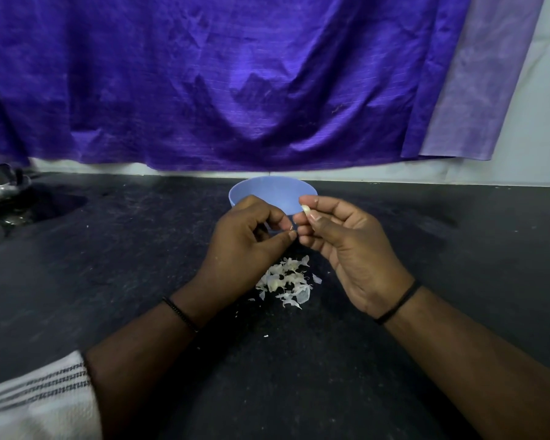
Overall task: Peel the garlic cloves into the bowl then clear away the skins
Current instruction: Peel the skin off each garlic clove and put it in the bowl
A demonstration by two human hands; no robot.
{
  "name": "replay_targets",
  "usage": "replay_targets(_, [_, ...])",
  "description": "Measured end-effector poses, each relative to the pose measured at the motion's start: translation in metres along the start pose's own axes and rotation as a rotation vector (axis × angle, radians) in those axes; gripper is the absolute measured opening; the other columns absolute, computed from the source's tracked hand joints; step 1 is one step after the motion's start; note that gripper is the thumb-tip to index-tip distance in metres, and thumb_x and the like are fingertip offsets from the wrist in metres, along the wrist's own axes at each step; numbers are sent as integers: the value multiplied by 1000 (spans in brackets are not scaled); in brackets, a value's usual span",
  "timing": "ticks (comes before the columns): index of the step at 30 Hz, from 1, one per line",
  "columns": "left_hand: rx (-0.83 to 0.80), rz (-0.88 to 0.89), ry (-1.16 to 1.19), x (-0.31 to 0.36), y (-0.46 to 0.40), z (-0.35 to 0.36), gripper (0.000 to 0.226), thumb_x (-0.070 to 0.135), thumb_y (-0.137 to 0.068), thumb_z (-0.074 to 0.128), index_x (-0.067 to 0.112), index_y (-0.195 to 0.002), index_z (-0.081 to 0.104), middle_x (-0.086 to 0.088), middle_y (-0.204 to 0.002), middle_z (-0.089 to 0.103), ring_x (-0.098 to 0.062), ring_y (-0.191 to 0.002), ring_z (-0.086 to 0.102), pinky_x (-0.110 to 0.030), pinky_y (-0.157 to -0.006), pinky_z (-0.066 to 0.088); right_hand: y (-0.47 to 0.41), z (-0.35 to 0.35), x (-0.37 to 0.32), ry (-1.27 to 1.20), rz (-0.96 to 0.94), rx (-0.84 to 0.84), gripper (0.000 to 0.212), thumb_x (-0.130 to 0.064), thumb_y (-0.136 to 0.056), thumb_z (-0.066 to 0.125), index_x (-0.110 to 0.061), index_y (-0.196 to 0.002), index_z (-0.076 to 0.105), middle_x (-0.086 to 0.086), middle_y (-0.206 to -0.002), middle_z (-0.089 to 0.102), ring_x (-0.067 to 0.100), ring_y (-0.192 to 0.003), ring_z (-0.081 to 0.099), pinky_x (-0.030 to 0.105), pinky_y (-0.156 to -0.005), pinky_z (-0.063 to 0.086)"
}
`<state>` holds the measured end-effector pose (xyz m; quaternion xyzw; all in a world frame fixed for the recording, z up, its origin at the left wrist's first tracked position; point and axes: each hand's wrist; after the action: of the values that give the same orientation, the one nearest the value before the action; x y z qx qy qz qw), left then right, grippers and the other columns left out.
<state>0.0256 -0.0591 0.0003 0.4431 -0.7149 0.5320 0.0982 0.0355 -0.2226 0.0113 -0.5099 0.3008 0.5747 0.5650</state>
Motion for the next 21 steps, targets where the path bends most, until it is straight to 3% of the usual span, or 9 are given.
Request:
replay_targets(7, [-55, -11, 5, -4, -2, -1, 11, 9, -91, 68, 18, -90, 74, 4, -86, 64, -8, -79, 59, -12, -69, 42, 0, -2, -1, 77, -50, 16, 13, 0, -93, 61, -7, -102, 66, 10, -88, 76, 15, -78, 69, 27, -75, 57])
replay_targets(12, [0, -93, 39, 0, -1, -1, 18, 32, -89, 71, 18, -78, 72, 2, -79, 64, -12, -72, 58, -19, -64, 45, 1, -2, 1, 141, -61, 29, 11, -1, -92, 63, -8, -98, 70, 7, -83, 75, 12, -74, 68, 27, -73, 58])
replay_targets(15, [28, -221, 224, 5, -3, -2, 8, 22, -83, 76, 16, -87, 74, -3, -79, 69, -16, -59, 57, -24, -52, 47, 1, -1, 2, 190, -69, 11, 10, 0, -92, 64, -6, -97, 70, 8, -82, 74, 14, -71, 66, 25, -70, 58])
replay_targets(18, [3, -305, 376, 9, -3, -3, 16, 11, -85, 74, 15, -100, 75, -9, -83, 73, -18, -57, 56, -25, -46, 46, 2, 0, 2, 226, -78, -14, 10, 2, -91, 65, -8, -94, 68, 11, -80, 73, 15, -70, 66, 23, -65, 57])
replay_targets(21, [-28, -374, 435, 9, -2, -5, 10, 10, -87, 71, 9, -95, 77, -14, -81, 74, -20, -60, 57, -24, -45, 45, 2, 1, 1, 254, -93, -28, 11, 2, -91, 65, -9, -92, 65, 11, -77, 72, 14, -68, 66, 22, -63, 56])
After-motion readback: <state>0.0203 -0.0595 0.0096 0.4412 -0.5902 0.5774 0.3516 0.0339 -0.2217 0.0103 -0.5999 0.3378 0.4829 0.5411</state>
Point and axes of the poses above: each hand's wrist, its own y-axis away from the middle knuckle, its own z-axis out of the palm, x = y × z
